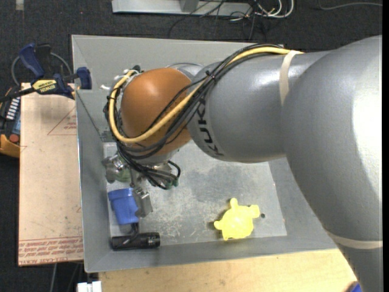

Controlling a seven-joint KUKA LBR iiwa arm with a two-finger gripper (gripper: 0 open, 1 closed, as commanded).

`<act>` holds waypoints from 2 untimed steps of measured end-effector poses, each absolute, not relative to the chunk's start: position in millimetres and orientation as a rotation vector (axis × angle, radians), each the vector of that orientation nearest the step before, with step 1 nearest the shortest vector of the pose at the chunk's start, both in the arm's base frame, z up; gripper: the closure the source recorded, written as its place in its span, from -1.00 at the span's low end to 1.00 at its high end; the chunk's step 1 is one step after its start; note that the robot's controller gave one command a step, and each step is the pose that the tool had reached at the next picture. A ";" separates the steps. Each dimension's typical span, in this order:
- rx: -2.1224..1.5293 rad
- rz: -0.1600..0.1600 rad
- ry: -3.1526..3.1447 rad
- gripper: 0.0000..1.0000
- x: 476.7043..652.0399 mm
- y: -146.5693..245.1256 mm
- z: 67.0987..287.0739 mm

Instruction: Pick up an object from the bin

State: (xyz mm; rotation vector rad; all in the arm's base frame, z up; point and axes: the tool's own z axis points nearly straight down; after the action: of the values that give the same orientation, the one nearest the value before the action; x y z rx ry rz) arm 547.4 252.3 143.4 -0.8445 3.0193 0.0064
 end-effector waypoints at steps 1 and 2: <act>-1.175 0.007 2.917 -1.00 552.8 251.4 98.6; -1.286 -0.002 2.860 -1.00 548.2 246.8 70.4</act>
Offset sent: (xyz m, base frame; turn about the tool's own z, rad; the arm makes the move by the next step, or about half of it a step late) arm -0.0012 -0.0023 -0.0734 -0.3075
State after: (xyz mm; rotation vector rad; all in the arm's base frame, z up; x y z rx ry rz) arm 548.2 246.8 70.4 -1.2861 2.8596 -0.0021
